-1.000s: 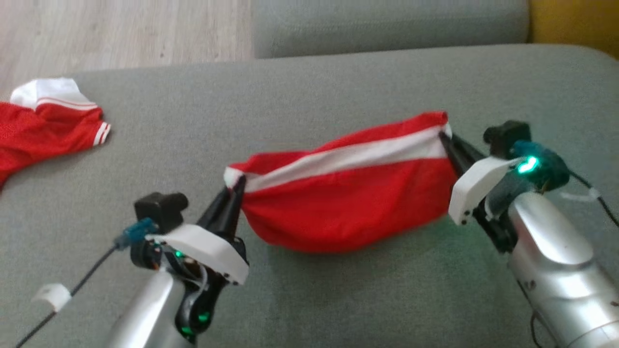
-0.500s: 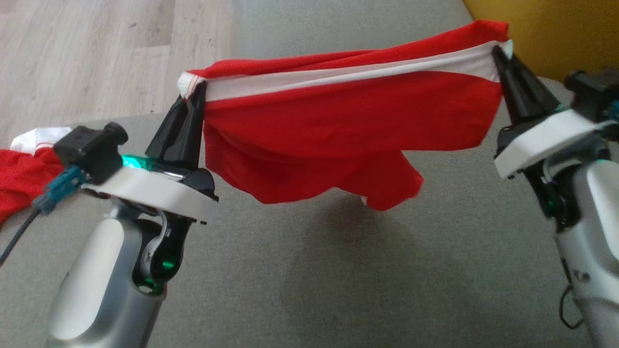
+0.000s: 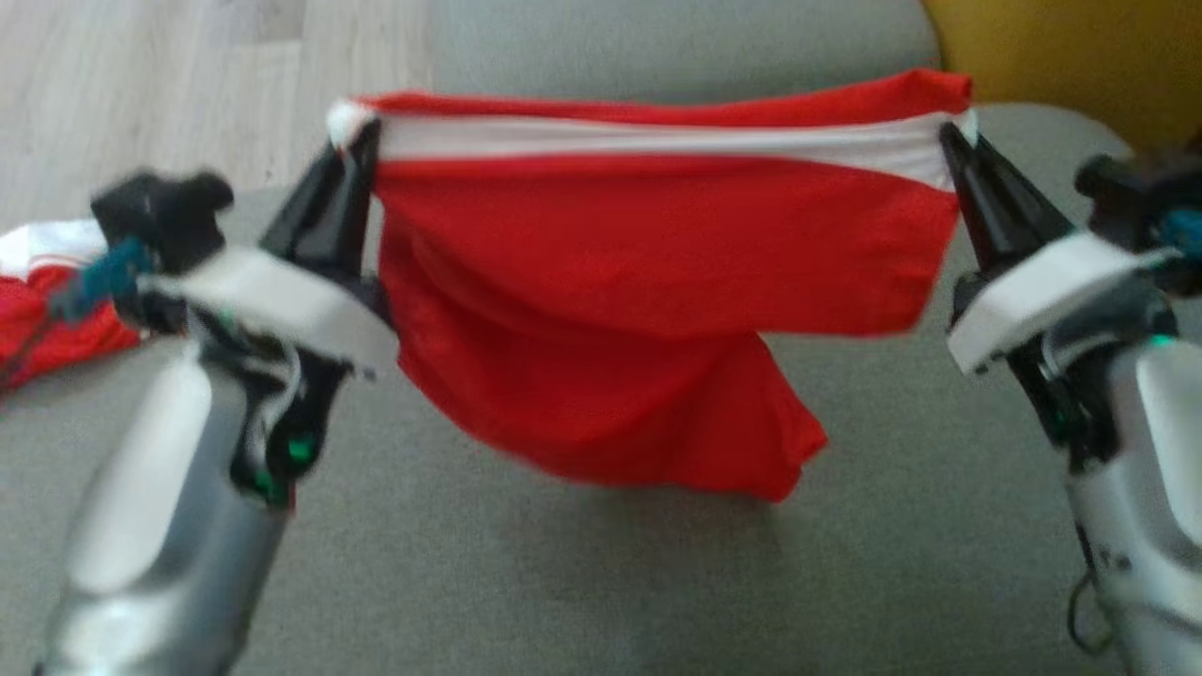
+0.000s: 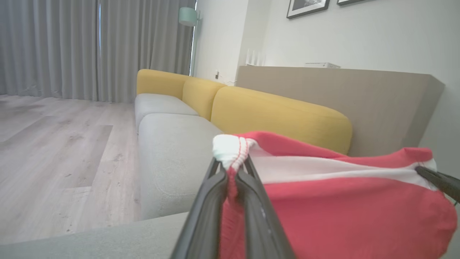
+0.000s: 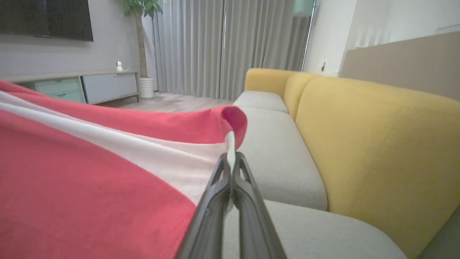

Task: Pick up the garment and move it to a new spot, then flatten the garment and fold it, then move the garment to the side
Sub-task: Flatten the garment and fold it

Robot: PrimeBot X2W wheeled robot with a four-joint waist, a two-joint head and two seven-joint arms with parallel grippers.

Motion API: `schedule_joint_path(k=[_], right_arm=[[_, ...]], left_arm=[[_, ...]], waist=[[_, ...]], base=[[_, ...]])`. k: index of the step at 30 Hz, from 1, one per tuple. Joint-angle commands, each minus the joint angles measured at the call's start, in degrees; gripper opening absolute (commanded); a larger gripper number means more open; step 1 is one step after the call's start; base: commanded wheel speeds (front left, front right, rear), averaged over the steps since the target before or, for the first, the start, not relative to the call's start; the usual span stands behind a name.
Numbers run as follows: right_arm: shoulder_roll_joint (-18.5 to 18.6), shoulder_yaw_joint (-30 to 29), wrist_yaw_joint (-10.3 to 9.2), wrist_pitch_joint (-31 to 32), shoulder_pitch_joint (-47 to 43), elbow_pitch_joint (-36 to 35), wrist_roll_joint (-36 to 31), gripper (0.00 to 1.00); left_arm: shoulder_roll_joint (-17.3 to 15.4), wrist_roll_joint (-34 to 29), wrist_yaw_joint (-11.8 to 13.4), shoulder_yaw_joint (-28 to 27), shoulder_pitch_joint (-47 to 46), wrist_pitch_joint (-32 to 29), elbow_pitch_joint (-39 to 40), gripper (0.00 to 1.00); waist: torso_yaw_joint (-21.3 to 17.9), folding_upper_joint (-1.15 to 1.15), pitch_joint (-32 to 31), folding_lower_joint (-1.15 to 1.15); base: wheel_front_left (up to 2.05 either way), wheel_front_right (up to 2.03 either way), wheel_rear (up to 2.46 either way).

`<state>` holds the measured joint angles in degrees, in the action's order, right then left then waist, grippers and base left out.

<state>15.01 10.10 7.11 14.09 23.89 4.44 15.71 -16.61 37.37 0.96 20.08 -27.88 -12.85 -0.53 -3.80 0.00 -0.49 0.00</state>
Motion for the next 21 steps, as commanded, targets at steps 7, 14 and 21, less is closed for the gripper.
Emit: schedule_joint_path(k=[7, 14, 21], right_arm=[[-3.85, 0.82, 0.37, -10.57, 22.86, 12.89, -4.57, 0.00], [-8.53, -1.84, 0.37, -21.74, 35.07, 25.15, -9.68, 0.00], [-10.29, 0.28, 0.37, -27.00, 31.56, 32.20, -9.81, 0.00]], left_arm=[[0.22, -4.46, -0.20, -4.62, -22.56, 7.41, -11.95, 0.00], [2.71, -5.32, -1.10, -6.03, -32.82, 15.60, -21.55, 0.00], [3.79, -4.39, -3.28, -5.41, -27.83, 20.49, -26.04, 0.00]], waist=[[-1.33, 0.00, 10.44, 0.00], [-1.90, 0.00, 16.58, 0.00], [-2.07, 0.00, 20.88, 0.00]], base=[[0.00, 0.00, 0.00], [0.00, 0.00, 0.00], [0.00, 0.00, 0.00]])
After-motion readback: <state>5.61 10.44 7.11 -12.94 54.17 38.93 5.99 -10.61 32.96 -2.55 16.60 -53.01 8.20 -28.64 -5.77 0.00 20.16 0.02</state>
